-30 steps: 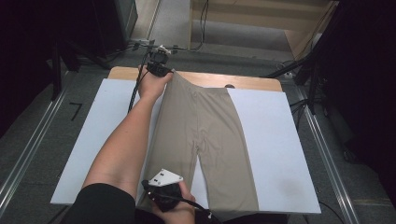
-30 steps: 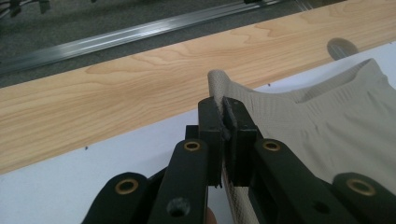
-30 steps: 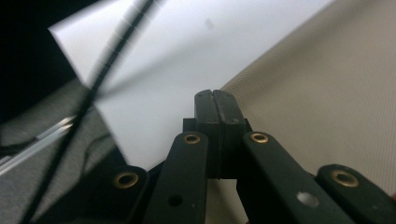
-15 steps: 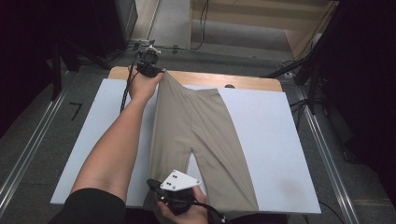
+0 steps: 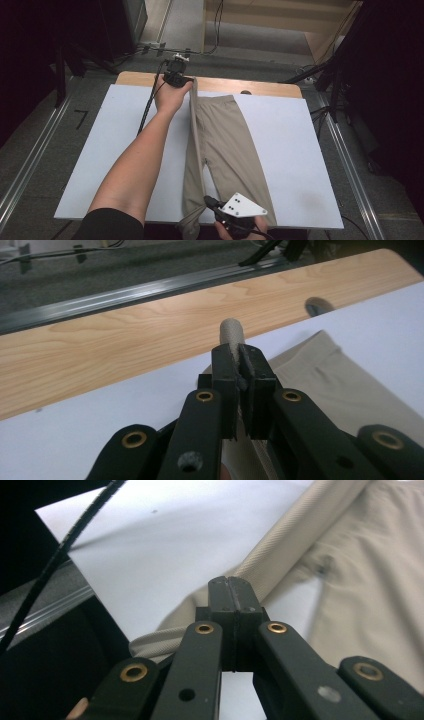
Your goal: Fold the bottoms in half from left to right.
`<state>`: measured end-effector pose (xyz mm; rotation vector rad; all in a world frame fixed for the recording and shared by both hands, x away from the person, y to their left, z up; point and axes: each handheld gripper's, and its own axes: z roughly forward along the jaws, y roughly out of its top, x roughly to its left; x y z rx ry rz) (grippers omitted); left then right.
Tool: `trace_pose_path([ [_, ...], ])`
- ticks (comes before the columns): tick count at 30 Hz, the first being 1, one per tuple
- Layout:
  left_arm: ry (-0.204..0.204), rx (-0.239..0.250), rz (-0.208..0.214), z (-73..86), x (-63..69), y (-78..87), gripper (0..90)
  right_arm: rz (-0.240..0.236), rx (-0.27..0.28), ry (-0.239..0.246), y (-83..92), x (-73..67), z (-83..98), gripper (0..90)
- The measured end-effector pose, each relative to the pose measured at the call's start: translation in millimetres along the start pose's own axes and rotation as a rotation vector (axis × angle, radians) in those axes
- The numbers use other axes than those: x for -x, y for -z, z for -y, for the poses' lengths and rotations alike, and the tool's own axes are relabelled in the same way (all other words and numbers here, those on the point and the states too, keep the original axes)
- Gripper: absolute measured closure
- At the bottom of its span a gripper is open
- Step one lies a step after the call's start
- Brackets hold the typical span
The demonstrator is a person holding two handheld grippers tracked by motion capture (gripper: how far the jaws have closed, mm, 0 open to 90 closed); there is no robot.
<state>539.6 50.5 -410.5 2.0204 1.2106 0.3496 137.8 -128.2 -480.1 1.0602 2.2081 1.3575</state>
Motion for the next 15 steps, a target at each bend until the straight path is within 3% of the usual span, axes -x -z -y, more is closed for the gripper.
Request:
trace_pose_path([
  [6,0.004,0.015,0.028,-1.9,17.8,-10.8,87.1,0.046,-0.005,-0.033,26.0,25.3,15.7,88.9],
  [15,-0.025,0.011,0.052,-7.4,45.4,-25.5,87.0,0.107,-0.027,-0.091,56.6,57.4,33.8,88.9],
])
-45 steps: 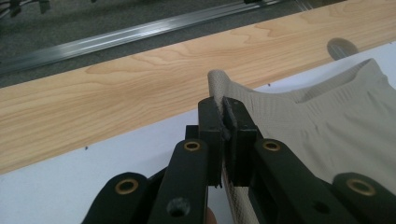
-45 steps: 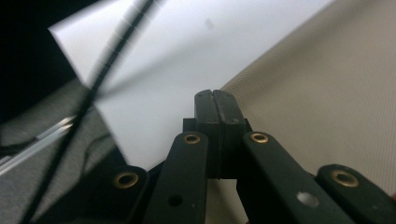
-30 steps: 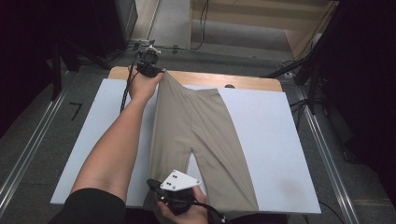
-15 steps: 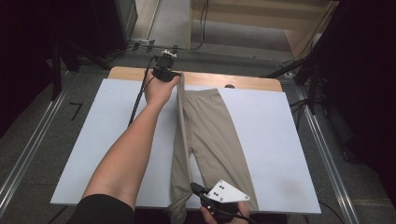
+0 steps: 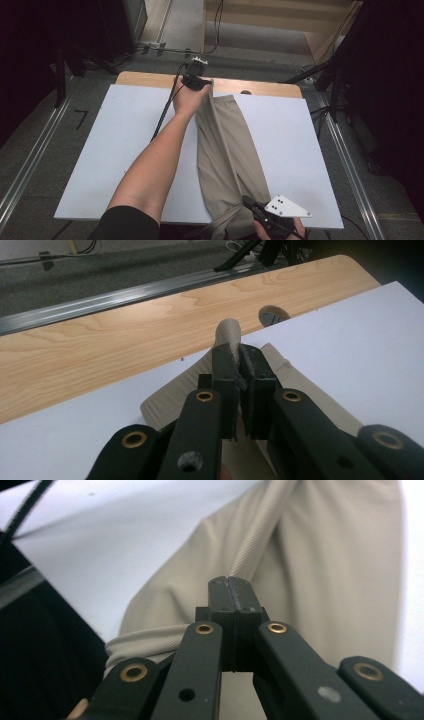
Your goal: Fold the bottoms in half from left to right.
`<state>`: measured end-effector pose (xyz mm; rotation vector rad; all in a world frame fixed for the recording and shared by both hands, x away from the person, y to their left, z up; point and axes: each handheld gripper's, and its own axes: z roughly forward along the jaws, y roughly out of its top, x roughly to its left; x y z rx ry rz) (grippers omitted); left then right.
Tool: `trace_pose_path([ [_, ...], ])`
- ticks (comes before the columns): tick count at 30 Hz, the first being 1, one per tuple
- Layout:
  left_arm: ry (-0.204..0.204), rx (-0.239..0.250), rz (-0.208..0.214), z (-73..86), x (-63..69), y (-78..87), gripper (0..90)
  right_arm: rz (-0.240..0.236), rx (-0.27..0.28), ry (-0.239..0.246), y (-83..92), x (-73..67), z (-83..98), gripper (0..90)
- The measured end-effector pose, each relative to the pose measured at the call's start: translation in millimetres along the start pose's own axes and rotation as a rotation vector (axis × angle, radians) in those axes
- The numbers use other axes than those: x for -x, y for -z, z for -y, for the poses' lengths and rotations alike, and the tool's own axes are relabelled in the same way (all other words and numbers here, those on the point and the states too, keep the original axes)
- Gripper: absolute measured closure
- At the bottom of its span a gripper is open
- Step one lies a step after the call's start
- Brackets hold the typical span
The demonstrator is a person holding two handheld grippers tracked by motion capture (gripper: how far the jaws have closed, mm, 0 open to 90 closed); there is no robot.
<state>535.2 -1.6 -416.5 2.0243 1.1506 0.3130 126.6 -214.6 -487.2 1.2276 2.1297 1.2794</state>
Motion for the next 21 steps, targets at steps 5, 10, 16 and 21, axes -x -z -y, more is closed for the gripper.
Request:
trace_pose_path([
  [5,-0.009,-0.013,0.002,-3.7,8.9,-9.2,87.0,0.030,-0.004,-0.048,12.4,20.7,6.6,88.8],
  [10,-0.003,-0.032,0.005,-2.5,15.4,-22.7,87.0,0.068,-0.015,-0.096,18.5,37.6,12.6,88.8],
  [16,-0.001,-0.051,0.032,-1.9,28.0,-39.8,87.0,0.120,-0.056,-0.124,23.8,47.5,19.8,88.7],
  [21,0.017,-0.021,0.081,-3.3,32.4,-46.2,45.3,0.190,-0.080,-0.182,22.7,53.5,27.0,76.7],
])
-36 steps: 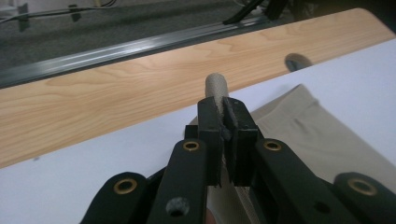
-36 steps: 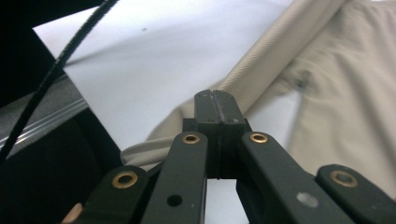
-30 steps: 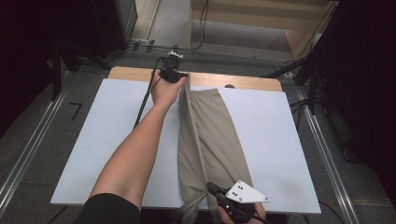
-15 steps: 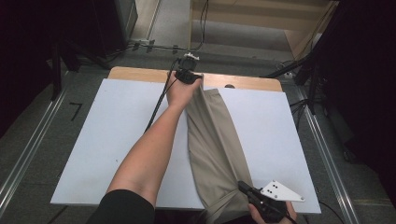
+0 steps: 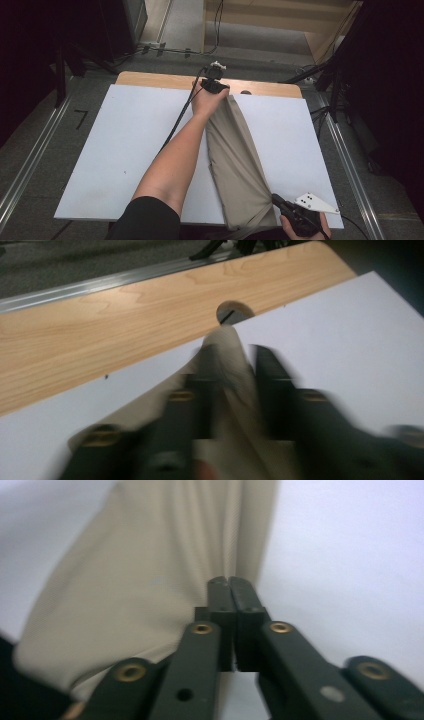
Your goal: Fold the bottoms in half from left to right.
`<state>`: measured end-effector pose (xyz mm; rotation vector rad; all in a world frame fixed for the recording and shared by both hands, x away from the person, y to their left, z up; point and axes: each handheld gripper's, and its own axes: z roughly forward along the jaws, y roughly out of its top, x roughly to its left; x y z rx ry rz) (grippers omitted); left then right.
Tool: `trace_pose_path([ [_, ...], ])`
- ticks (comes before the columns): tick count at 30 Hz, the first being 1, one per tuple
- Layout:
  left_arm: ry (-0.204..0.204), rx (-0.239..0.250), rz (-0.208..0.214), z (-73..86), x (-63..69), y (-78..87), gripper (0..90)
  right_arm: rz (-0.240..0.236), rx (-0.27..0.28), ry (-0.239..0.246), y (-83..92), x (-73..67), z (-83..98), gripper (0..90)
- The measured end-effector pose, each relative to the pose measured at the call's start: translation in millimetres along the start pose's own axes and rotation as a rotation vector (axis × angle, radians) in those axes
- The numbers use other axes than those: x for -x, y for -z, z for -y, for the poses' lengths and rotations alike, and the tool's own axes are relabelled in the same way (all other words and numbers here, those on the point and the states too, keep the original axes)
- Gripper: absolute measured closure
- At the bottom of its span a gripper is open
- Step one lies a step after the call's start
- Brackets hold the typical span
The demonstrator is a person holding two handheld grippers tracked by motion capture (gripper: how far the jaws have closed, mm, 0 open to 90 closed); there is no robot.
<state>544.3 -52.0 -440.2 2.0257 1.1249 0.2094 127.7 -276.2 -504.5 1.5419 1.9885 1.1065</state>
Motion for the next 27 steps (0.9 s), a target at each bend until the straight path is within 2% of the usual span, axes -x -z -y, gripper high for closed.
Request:
trace_pose_path([
  [1,0.009,0.004,0.007,-0.3,-1.7,2.1,33.3,0.037,-0.011,-0.009,-1.7,-0.2,0.0,65.7],
  [2,0.009,0.006,0.007,0.1,-4.3,5.0,26.4,0.062,-0.018,-0.011,-3.1,-1.0,-0.5,57.9],
  [4,-0.014,0.009,-0.016,2.1,-11.9,12.9,23.0,0.059,0.007,-0.004,-2.3,-4.2,-2.1,48.2],
  [6,-0.009,0.004,-0.041,6.0,-24.0,20.6,23.1,0.036,0.035,0.024,-1.0,-11.2,-5.4,44.2],
  [8,0.021,-0.007,-0.047,12.4,-38.7,26.4,25.2,0.004,0.056,0.061,-1.5,-22.3,-8.3,43.8],
  [10,0.043,-0.025,-0.060,21.1,-51.8,29.8,29.7,-0.066,0.062,0.099,-5.1,-36.6,-11.2,45.7],
  [11,0.052,-0.035,-0.061,26.0,-57.1,30.4,31.6,-0.081,0.061,0.114,-7.2,-41.9,-12.0,46.3],
  [14,0.069,-0.063,-0.054,41.1,-66.8,28.5,36.0,-0.158,0.044,0.162,-19.5,-63.4,-14.6,48.4],
  [17,0.066,-0.095,-0.036,52.7,-70.3,23.5,36.5,-0.185,0.023,0.189,-33.5,-82.7,-16.4,48.9],
  [20,0.054,-0.111,-0.045,59.5,-68.0,17.8,38.4,-0.161,-0.021,0.237,-48.3,-97.0,-15.3,48.9],
  [24,0.067,-0.115,-0.028,63.2,-62.4,9.7,43.5,-0.133,-0.075,0.227,-64.0,-101.2,-9.6,48.9],
  [26,0.059,-0.125,-0.036,65.2,-58.2,5.3,47.5,-0.120,-0.080,0.232,-66.2,-101.7,-7.8,53.1],
  [27,0.052,-0.115,-0.049,65.6,-55.6,4.4,48.4,-0.108,-0.082,0.234,-66.1,-101.4,-7.6,58.4],
])
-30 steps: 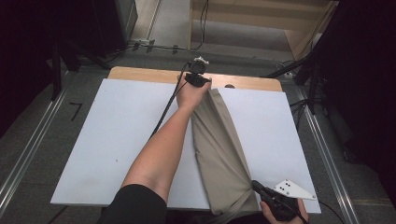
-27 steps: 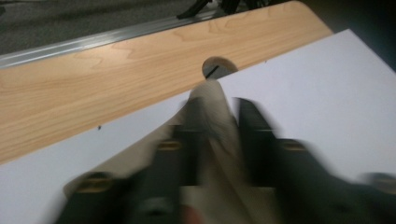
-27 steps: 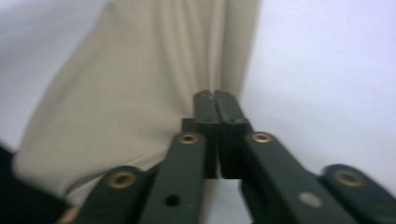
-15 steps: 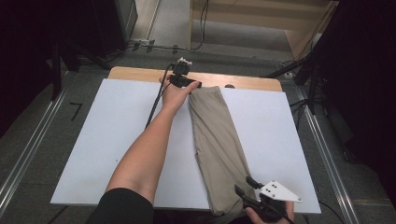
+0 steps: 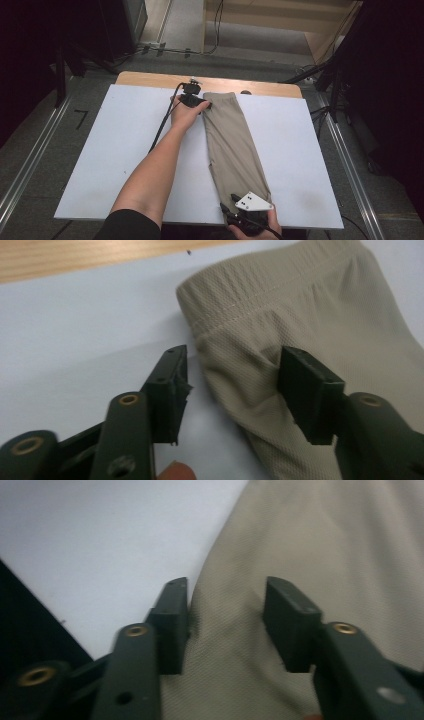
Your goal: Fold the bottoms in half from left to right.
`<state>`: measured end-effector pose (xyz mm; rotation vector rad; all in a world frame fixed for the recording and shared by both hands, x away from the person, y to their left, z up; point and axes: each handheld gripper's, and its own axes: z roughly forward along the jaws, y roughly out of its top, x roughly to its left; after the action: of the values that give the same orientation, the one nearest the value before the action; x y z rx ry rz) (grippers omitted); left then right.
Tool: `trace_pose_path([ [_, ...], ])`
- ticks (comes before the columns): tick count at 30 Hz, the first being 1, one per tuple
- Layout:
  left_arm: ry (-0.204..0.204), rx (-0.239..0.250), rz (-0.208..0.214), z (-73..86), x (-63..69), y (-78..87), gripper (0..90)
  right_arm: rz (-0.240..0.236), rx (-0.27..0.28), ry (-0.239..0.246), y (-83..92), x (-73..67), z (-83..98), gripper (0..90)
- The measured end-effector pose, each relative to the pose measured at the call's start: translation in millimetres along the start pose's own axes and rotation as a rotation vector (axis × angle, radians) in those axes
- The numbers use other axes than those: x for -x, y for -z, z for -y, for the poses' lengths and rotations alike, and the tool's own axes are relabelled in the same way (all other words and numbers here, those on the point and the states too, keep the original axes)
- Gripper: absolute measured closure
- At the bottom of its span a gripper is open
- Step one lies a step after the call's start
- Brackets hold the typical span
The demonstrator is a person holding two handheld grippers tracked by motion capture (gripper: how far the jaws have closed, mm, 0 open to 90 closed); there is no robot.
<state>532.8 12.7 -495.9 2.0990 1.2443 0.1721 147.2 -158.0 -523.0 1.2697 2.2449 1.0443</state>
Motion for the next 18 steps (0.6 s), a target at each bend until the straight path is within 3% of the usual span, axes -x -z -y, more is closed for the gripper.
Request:
trace_pose_path([
  [2,0.008,0.007,-0.015,0.1,3.5,-1.7,53.1,-0.003,-0.001,-0.002,0.0,3.1,-0.2,70.1],
  [3,0.014,0.007,-0.007,0.1,4.1,-2.3,58.1,-0.001,0.004,-0.022,0.7,4.7,1.3,80.2],
  [4,0.019,0.008,-0.001,0.3,4.5,-3.1,61.6,-0.003,0.003,-0.024,1.2,6.2,2.4,83.6],
  [6,0.023,0.012,-0.014,0.5,5.0,-3.8,66.9,-0.011,0.000,-0.022,1.1,7.9,2.2,85.7],
  [10,0.044,0.018,0.009,-0.3,3.6,-3.1,83.8,-0.010,-0.037,-0.020,1.1,7.5,-4.2,87.4],
  [14,0.032,0.027,0.025,-6.0,-0.3,3.5,86.7,-0.056,-0.043,-0.048,0.5,10.7,-6.9,87.9],
  [18,0.041,0.025,0.043,-12.5,-11.1,12.5,86.9,-0.086,-0.038,-0.034,-5.5,-0.8,-15.1,87.9],
])
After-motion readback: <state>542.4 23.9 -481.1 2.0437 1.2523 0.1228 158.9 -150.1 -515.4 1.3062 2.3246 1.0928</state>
